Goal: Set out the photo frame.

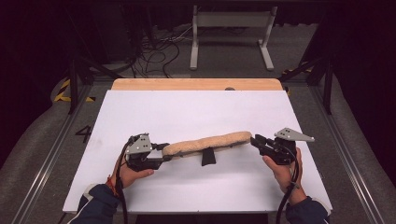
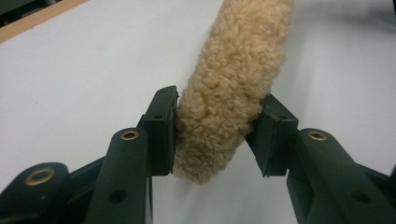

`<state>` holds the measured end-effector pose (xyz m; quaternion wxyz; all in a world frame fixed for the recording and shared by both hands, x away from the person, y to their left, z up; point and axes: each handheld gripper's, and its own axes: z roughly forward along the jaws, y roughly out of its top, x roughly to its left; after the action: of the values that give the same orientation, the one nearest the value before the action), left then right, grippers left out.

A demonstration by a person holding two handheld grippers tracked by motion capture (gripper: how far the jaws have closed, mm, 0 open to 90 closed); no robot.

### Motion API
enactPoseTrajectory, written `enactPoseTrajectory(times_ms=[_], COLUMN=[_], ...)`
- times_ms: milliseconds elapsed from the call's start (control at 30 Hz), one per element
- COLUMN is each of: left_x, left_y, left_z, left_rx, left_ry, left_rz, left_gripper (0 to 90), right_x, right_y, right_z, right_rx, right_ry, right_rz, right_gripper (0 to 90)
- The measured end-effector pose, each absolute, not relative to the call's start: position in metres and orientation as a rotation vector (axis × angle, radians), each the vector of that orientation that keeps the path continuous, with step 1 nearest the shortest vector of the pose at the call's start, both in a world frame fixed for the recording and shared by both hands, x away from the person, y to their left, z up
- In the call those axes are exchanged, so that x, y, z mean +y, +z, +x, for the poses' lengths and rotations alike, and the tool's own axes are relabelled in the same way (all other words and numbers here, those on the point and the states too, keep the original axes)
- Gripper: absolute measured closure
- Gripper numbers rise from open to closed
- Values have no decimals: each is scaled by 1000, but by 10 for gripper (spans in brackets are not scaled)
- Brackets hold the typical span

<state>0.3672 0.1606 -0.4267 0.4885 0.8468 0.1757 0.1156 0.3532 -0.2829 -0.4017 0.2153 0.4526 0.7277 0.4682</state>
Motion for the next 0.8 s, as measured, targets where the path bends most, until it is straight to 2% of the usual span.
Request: enactPoseTrajectory(times_ms=[433, 667, 800], left_x=[155, 149, 145], left_y=[-423, -422, -422], left_z=[348, 337, 331], left_rx=[373, 334, 304], left_ry=[323, 337, 328], left_rz=[2100, 2116, 2123], left_gripper=[592, 612, 620], right_x=[-250, -237, -239], right_y=[-394, -391, -392], right_z=[343, 345, 349], right_rx=[2098, 2113, 2096], right_ry=[1374, 1425, 1478], right_rz=[1249, 1279, 1375], right_gripper=[682, 578, 477])
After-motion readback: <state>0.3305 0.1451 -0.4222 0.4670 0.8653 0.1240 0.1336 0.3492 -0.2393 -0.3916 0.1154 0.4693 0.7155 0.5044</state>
